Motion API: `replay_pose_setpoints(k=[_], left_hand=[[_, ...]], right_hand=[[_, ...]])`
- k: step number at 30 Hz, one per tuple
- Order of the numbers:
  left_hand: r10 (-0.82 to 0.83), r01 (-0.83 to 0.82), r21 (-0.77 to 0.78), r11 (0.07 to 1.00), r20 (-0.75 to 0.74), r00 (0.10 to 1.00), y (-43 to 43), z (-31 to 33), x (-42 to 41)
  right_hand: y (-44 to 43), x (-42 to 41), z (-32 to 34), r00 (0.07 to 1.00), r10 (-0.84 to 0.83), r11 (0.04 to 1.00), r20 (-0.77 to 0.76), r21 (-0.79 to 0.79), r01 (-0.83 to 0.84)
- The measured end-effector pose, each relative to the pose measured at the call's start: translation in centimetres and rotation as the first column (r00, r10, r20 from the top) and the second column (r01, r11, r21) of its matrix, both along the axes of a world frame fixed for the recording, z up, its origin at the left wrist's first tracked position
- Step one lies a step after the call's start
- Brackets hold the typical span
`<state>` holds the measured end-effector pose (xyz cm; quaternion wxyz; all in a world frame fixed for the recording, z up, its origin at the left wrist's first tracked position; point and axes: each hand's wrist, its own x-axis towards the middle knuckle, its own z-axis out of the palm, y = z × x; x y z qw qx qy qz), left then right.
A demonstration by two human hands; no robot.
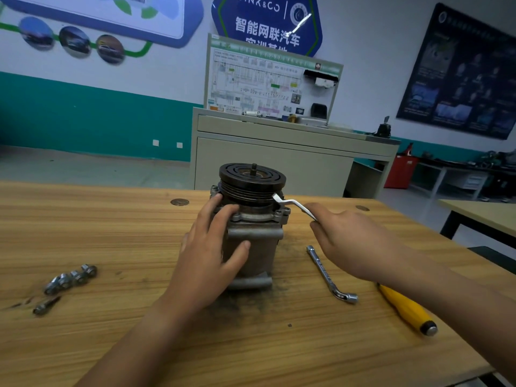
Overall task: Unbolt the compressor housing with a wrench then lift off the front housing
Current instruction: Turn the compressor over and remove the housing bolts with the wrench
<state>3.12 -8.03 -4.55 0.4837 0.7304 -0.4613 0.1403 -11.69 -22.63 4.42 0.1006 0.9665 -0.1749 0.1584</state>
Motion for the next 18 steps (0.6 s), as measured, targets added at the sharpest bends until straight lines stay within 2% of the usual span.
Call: replay_pose_setpoints(k=[7,11,18], left_hand=[[0.012,-0.012,0.015,1.0,0.01,1.0,0.1,0.0,0.0],[0.011,-0.011,0.02,1.0,0.002,1.0,0.2,0.0,-0.1],[0.017,-0.017,0.041,0.999,-0.01,1.0,0.1,0.1,-0.1]], right_hand=[[0.5,-0.1,0.2,0.98,-0.186,0.969,-0.076,-0.179,0.17],[0.5,0.5,0.8,0.98,-0.161,0.957,-0.12,-0.261,0.125],[1.5,1.4,1.6,0.949,-0.213,0.898,-0.234,-0.429,0.096]])
